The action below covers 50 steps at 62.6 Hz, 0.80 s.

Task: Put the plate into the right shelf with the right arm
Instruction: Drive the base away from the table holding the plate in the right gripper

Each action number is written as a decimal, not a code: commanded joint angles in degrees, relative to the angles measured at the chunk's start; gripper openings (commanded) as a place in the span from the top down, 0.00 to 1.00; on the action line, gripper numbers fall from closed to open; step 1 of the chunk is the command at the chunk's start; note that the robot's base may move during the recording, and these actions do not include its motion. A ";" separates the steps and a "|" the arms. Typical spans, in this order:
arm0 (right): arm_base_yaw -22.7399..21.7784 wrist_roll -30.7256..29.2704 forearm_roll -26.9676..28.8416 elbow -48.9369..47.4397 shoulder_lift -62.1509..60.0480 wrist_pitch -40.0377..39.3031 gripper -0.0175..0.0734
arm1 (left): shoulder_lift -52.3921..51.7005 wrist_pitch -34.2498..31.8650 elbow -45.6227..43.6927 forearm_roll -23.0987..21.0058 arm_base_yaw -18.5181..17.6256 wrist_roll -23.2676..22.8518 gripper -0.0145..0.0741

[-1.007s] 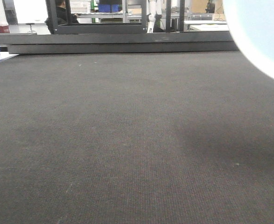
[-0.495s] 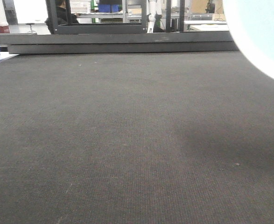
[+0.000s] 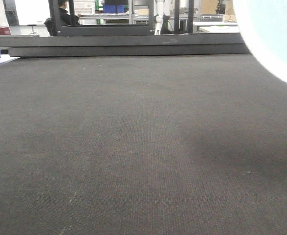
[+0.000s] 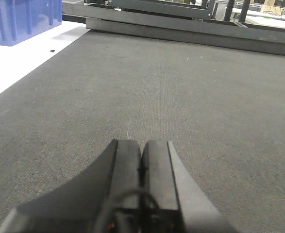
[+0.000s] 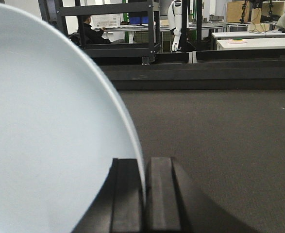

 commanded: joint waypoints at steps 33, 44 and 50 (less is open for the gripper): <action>-0.29 -0.17 0.15 -1.75 0.45 -6.10 0.74 | -0.59 -5.16 0.59 -0.47 -0.11 -0.40 0.98; -0.29 -0.17 0.15 -1.75 0.45 -6.10 0.74 | -0.59 -5.16 0.59 -0.47 -0.11 -0.40 0.98; -0.29 -0.17 0.15 -1.75 0.45 -6.10 0.74 | -0.59 -5.16 0.59 -0.47 -0.11 -0.40 0.98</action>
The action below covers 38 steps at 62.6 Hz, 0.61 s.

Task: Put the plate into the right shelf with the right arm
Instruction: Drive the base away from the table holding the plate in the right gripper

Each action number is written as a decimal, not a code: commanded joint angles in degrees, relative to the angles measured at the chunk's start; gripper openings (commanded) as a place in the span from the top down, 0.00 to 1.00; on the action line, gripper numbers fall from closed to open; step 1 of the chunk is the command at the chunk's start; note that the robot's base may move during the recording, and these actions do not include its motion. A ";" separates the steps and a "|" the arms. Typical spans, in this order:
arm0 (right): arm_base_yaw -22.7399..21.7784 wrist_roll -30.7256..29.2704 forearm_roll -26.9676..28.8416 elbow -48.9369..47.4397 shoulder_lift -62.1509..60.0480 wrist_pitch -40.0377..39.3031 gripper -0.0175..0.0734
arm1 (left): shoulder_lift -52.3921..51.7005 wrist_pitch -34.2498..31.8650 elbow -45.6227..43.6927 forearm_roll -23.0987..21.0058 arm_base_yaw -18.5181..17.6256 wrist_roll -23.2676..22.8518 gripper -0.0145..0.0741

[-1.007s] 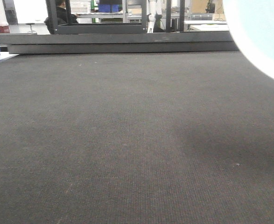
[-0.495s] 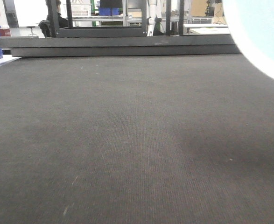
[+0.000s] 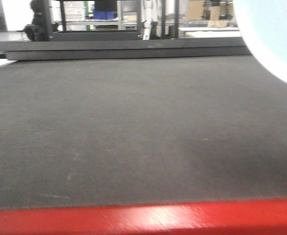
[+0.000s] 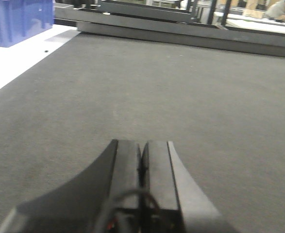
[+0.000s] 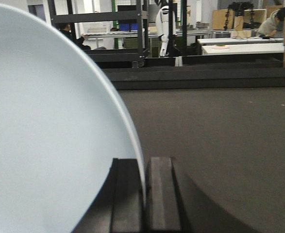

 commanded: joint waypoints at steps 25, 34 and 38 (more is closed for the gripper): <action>-0.29 -0.17 0.15 -1.75 0.45 -6.10 0.74 | -0.59 -5.16 0.59 -0.47 -0.11 -0.40 0.98; -0.29 -0.17 0.15 -1.75 0.45 -6.10 0.74 | -0.59 -5.16 0.59 -0.47 -0.11 -0.40 0.98; -0.29 -0.17 0.15 -1.75 0.45 -6.10 0.74 | -0.59 -5.16 0.59 -0.47 -0.11 -0.40 0.98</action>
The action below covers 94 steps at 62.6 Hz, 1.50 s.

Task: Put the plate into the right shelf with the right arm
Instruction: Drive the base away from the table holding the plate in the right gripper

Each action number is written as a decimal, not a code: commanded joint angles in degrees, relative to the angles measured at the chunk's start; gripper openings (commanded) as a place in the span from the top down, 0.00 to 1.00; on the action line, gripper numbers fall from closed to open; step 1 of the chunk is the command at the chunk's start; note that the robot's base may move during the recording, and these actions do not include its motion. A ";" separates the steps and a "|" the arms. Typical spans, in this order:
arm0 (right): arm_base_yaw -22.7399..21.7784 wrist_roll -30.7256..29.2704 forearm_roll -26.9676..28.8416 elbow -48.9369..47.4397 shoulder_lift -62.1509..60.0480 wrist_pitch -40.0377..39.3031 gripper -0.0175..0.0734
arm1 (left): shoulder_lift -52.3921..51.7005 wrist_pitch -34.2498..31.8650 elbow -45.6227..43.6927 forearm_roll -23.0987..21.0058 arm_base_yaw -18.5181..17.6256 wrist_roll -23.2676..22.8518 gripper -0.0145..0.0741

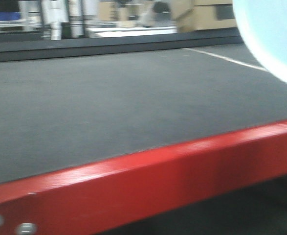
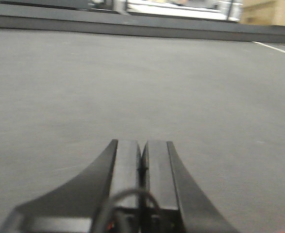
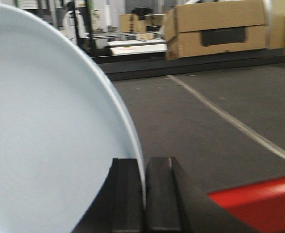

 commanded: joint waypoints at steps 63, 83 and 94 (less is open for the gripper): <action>-0.29 -0.17 0.15 -1.75 0.45 -6.10 0.74 | -0.59 -5.16 0.59 -0.47 -0.11 -0.40 0.98; -0.29 -0.17 0.15 -1.75 0.45 -6.10 0.74 | -0.59 -5.16 0.59 -0.47 -0.11 -0.40 0.98; -0.29 -0.17 0.15 -1.75 0.45 -6.10 0.74 | -0.59 -5.16 0.59 -0.47 -0.11 -0.40 0.98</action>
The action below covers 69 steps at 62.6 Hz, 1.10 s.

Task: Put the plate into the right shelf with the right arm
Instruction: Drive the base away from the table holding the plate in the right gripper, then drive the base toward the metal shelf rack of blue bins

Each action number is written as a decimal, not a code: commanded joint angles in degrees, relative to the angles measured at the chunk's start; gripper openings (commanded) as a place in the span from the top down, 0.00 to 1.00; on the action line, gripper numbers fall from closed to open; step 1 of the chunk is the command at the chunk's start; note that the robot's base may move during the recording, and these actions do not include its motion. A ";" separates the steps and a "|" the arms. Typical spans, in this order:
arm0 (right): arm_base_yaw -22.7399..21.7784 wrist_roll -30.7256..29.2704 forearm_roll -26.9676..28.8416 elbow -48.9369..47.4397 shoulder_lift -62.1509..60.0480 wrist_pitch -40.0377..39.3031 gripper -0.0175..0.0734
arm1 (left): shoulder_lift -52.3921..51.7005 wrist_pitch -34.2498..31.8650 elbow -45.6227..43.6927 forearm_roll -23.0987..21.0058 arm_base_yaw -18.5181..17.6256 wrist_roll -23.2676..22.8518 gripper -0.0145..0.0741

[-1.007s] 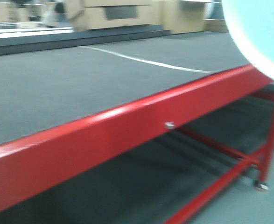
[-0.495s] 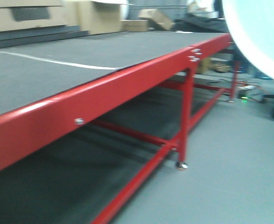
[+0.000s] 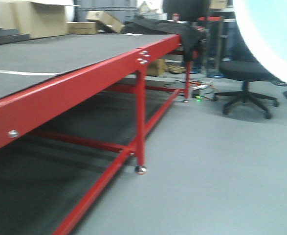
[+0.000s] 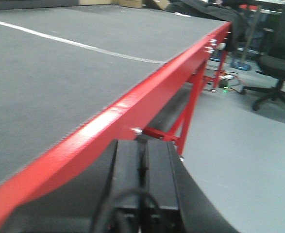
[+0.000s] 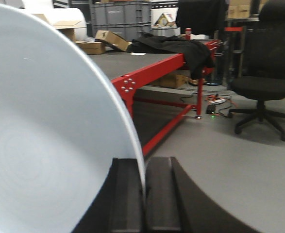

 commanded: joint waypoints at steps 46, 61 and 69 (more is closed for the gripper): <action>-0.29 -0.17 0.15 -1.75 0.45 -6.10 0.74 | -0.59 -5.16 0.59 -0.47 -0.11 -0.40 0.98; -0.29 -0.17 0.15 -1.75 0.50 -5.77 0.74 | -0.59 -5.16 0.59 -0.47 -0.11 -0.40 0.98; -0.29 -0.17 0.15 -1.75 0.57 -5.77 0.74 | -0.59 -5.16 0.59 -0.47 -0.11 -0.40 0.98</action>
